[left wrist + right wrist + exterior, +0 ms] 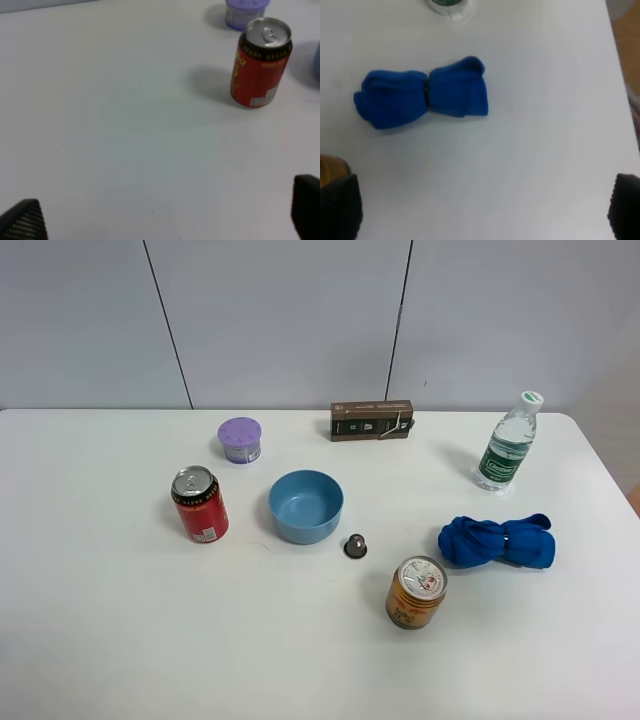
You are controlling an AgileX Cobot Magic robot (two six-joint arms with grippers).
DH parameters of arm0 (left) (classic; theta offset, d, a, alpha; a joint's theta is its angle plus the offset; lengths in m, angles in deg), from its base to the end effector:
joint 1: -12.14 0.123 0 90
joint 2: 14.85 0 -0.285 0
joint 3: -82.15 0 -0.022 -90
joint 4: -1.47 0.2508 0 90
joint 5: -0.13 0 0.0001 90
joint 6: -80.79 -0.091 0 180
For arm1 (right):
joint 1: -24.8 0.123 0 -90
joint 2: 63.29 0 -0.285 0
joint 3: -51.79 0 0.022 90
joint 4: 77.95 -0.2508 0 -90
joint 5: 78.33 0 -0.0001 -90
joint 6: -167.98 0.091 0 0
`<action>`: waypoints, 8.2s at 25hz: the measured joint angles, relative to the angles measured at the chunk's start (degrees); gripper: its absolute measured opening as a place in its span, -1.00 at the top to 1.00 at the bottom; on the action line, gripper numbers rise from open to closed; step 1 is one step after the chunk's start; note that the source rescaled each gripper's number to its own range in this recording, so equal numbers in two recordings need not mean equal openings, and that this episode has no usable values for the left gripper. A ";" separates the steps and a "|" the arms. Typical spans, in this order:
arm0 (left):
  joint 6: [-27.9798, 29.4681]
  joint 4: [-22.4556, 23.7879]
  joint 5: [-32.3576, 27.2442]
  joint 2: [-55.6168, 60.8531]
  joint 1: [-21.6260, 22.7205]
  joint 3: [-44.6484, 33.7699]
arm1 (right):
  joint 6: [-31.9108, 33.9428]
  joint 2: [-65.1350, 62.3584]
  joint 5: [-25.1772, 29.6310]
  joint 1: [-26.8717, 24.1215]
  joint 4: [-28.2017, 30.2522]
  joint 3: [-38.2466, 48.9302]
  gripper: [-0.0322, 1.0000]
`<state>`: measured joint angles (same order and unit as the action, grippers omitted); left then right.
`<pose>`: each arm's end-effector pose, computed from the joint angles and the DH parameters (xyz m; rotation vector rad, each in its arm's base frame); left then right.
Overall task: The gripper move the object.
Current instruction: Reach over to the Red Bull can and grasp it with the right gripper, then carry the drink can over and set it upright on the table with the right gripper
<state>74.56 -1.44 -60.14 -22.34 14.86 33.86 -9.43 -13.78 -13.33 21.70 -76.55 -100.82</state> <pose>-0.0057 -0.0043 0.2794 0.0644 2.0236 0.0382 0.1100 -0.0080 0.3464 0.1196 2.4736 -0.0356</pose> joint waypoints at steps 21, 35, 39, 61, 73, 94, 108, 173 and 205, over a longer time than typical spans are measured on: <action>0.00 0.00 0.00 0.00 0.00 0.00 | -10.75 21.29 4.26 0.00 -5.58 -9.16 -1.00; 0.00 0.00 0.00 0.00 0.00 0.00 | -22.62 26.33 3.52 0.40 -14.88 -10.21 -0.91; 0.00 0.00 0.00 0.00 0.00 0.00 | -22.33 26.98 3.62 6.00 -13.72 -12.07 -0.84; 0.00 0.00 0.00 0.00 0.00 0.00 | -8.62 37.18 3.31 43.61 -0.47 -16.04 -0.78; 0.00 0.00 0.00 0.00 0.00 0.00 | -7.77 38.90 4.63 44.19 2.31 -16.10 -0.78; 0.00 -0.05 0.00 0.00 0.00 0.00 | -7.77 49.27 3.74 44.19 -0.99 -16.04 -0.77; 0.00 -0.05 0.00 0.00 0.00 0.00 | -7.77 49.27 1.09 44.19 5.65 -16.04 -0.75; 0.00 -0.05 0.00 0.00 0.00 0.00 | -8.23 61.00 -11.86 41.76 1.51 -5.58 0.87; 0.00 -0.05 0.00 0.00 0.00 0.00 | -16.72 54.58 -2.84 42.08 1.43 -17.39 0.93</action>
<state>74.56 -1.49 -60.14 -22.34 14.86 33.86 -26.15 40.81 -16.17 63.79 -75.12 -118.21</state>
